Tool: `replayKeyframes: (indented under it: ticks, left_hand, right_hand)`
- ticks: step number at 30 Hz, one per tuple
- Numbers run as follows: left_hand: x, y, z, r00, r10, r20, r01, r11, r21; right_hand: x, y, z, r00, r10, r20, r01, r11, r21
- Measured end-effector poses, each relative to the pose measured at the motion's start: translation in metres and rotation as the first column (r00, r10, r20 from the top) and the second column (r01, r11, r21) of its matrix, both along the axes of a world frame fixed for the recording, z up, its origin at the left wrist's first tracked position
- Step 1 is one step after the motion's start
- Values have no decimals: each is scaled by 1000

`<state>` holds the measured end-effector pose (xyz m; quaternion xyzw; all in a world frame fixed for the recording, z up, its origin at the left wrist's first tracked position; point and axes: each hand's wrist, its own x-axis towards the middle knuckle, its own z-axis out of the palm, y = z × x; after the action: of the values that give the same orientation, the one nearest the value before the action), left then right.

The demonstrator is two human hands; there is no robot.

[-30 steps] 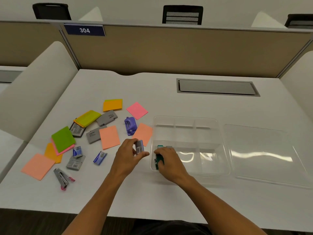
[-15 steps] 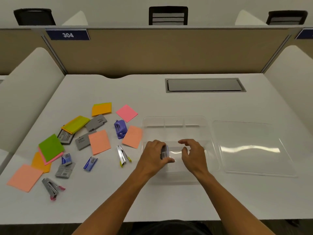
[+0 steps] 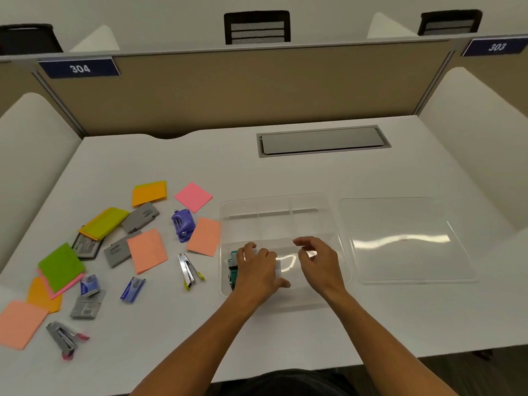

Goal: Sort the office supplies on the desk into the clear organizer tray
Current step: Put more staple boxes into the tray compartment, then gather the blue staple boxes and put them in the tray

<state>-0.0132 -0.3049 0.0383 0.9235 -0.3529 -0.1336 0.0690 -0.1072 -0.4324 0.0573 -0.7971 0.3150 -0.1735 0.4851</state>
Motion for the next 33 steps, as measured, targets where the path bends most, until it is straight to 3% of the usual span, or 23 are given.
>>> replayKeyframes:
  ticks: [5, 10, 18, 27, 33]
  left_hand:
    - [0, 0, 3, 999, 31, -17, -31, 998, -50]
    - [-2, 9, 7, 992, 108, -60, -119, 969, -216]
    - [12, 59, 16, 972, 234, 7, -206, 871, -446]
    - [43, 157, 12, 859, 509, -49, -485, 782, -391]
    - [62, 224, 6, 797, 604, 16, -567, 757, -323]
  right_hand:
    - [6, 0, 1, 1000, 11, 9, -11, 1000, 9]
    - [18, 8, 4, 997, 67, 29, -67, 998, -1]
    - [50, 42, 9, 978, 205, 44, -204, 979, -14]
    - [99, 108, 12, 898, 438, -32, -439, 893, -101]
    - [122, 153, 6, 762, 634, -129, -647, 751, -132]
